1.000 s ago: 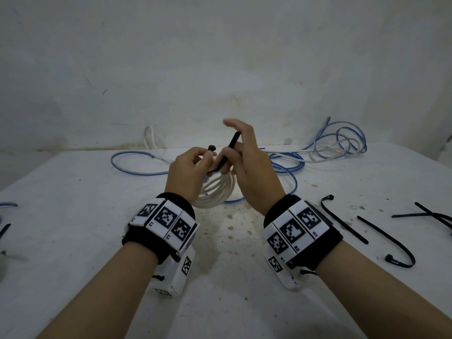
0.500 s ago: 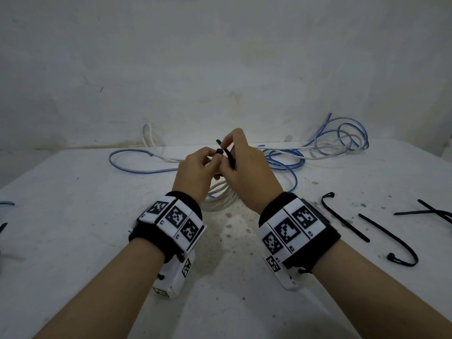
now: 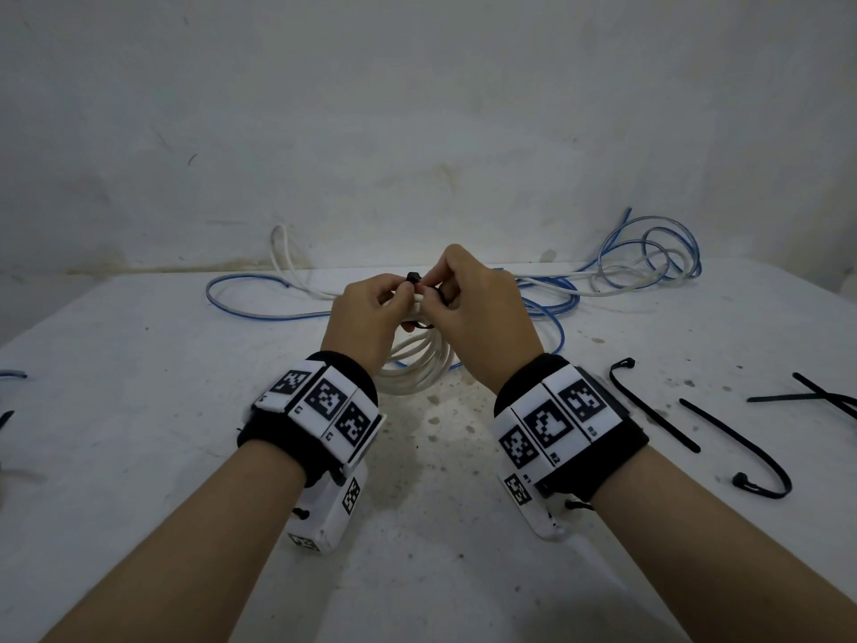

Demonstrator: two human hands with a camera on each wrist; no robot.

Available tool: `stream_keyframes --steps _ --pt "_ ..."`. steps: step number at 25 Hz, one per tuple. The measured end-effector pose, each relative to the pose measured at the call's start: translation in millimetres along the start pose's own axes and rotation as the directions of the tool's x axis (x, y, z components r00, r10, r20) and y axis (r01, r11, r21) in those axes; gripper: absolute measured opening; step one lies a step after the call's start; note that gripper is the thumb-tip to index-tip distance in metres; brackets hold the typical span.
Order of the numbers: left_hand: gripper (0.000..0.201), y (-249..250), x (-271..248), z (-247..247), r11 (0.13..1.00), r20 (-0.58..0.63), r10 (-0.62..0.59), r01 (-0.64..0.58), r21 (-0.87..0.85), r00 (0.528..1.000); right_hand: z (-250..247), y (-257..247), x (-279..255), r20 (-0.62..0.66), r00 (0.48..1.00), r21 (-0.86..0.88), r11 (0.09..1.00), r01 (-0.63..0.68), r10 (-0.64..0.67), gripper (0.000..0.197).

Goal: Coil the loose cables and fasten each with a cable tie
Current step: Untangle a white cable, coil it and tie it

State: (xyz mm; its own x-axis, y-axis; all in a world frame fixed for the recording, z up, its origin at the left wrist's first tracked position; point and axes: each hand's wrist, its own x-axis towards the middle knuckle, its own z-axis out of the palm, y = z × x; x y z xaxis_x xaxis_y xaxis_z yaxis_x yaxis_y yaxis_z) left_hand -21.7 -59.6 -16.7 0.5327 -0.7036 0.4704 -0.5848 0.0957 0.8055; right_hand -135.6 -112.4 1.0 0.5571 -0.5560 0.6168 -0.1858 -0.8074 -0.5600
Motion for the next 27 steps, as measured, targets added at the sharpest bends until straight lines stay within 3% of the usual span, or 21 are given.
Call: stream_keyframes --steps 8,12,16,19,23,27 --pt "0.024 -1 0 0 0.999 -0.008 -0.006 0.007 0.031 1.0 1 1 2 0.029 1.0 -0.042 0.999 -0.003 0.005 0.004" --pt "0.025 1 -4 4 0.988 0.05 0.074 -0.08 0.129 0.996 0 3 4 0.048 0.999 -0.163 0.987 0.007 0.001 0.008" --pt "0.03 1 -3 5 0.993 0.027 0.089 -0.091 0.079 0.996 -1 3 3 0.006 1.0 -0.067 0.998 0.01 -0.009 0.005" --pt "0.032 -5 1 0 0.997 -0.022 0.072 -0.071 0.034 0.997 1 1 0 -0.027 0.998 -0.024 0.998 0.054 -0.055 0.014" --pt "0.027 0 -5 1 0.979 0.072 0.163 -0.17 0.11 0.984 1 4 3 -0.072 0.997 0.045 0.999 -0.016 0.019 0.012" --pt "0.025 4 -6 -3 0.978 0.113 0.18 -0.19 0.087 0.977 -12 2 3 0.057 0.998 -0.043 0.998 -0.036 0.039 0.018"
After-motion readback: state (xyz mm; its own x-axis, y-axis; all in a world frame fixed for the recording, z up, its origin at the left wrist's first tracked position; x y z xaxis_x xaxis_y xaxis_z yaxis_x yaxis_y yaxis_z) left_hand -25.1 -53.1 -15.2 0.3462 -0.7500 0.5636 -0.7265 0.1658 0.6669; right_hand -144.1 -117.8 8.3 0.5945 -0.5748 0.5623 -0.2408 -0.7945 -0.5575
